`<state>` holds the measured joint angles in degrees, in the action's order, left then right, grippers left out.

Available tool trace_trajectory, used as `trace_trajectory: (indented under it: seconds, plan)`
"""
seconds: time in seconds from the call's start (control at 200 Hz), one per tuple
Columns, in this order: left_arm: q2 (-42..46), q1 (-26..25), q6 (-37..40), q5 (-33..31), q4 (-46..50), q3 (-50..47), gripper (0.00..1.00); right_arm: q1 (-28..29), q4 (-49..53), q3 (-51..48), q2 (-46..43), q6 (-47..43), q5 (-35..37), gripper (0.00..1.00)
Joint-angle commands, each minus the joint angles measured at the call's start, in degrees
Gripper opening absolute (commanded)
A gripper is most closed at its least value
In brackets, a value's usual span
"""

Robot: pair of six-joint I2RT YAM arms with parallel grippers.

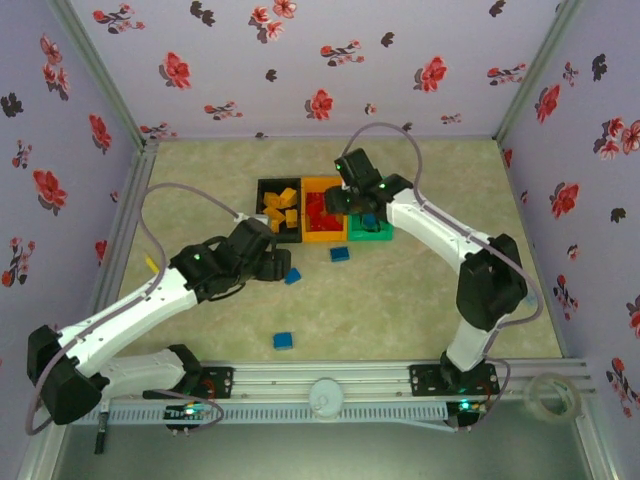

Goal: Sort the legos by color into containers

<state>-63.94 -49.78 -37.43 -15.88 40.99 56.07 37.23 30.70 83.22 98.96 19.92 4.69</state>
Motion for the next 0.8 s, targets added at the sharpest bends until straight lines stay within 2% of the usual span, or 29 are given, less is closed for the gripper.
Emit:
trace_trajectory:
  seconds: [0.0, 0.23, 0.45, 0.795]
  plan:
    - [-0.3, -0.5, -1.1, -1.3, 0.1, -1.5, 0.82, 2.9, -2.1, -3.1, -2.6, 0.4, 0.3, 0.56]
    - [0.7, -0.5, 0.0, 2.6, -5.2, -7.5, 0.82, 9.0, -5.6, -9.5, -3.8, 4.0, 0.5, 0.57]
    - [3.7, -0.5, -0.4, 6.4, -11.0, -15.9, 0.82, 14.5, -8.7, -12.9, -1.3, 7.5, 1.1, 0.58]
    - [12.4, -0.8, -1.6, 6.9, -7.8, -20.6, 0.82, 20.3, -12.3, -12.8, 6.1, 10.4, -0.6, 0.62]
